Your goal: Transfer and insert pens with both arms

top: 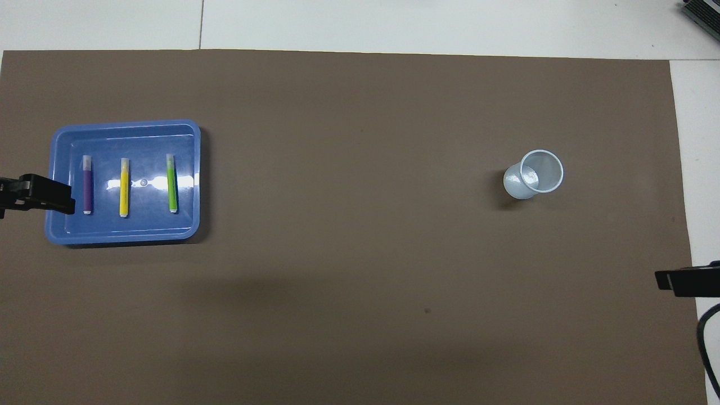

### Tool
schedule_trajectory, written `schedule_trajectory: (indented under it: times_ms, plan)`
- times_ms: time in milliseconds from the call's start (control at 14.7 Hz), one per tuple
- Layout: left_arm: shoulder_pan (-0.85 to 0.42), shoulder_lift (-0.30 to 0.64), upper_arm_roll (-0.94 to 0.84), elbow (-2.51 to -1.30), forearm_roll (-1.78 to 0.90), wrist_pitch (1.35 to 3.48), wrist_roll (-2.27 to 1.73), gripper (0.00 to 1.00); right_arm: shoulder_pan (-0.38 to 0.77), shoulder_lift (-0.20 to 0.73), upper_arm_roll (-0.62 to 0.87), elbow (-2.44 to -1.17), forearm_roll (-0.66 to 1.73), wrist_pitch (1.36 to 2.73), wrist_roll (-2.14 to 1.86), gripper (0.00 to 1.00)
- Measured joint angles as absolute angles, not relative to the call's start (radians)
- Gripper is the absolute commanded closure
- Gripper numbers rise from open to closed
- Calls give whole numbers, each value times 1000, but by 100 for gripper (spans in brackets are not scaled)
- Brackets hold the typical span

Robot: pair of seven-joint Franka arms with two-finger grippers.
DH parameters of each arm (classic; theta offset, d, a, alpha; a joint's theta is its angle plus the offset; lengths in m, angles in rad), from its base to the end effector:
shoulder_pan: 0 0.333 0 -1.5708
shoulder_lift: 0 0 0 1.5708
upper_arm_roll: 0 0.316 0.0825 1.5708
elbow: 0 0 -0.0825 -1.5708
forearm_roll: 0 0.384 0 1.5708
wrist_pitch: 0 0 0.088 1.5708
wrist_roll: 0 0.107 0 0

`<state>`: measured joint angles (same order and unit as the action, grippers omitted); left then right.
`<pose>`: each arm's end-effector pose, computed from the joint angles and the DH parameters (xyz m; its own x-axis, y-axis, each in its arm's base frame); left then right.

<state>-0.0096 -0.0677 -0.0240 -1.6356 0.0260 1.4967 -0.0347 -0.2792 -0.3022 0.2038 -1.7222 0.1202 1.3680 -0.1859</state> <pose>0.5247 -0.0151 0.6245 0.9975 0.0033 -0.0701 0.0012 -0.9995 -0.0301 0.4377 -0.0010 0.6838 0.9915 0.1217 -0.0459 0.1184 -0.9906 -0.0683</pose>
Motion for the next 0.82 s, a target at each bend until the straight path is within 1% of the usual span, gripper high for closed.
schedule_trajectory:
  times_ms: [340, 476, 680, 816]
  plan:
    - [-10, -68, -29, -1636, 26, 1497, -35, 0, -265, -280, 211, -1724, 120, 1398, -186, 0]
    - [-10, -68, -28, -1636, 26, 1497, -35, 0, -225, -257, 203, -1725, 119, 1419, -186, 0]
    - [-10, -68, -28, -1636, 26, 1497, -35, 0, -130, -221, 131, -1724, 101, 1434, -186, 0]
    - [-10, -68, -28, -1636, 26, 1497, -35, 0, -113, -198, 104, -1714, 99, 1437, -186, 0]
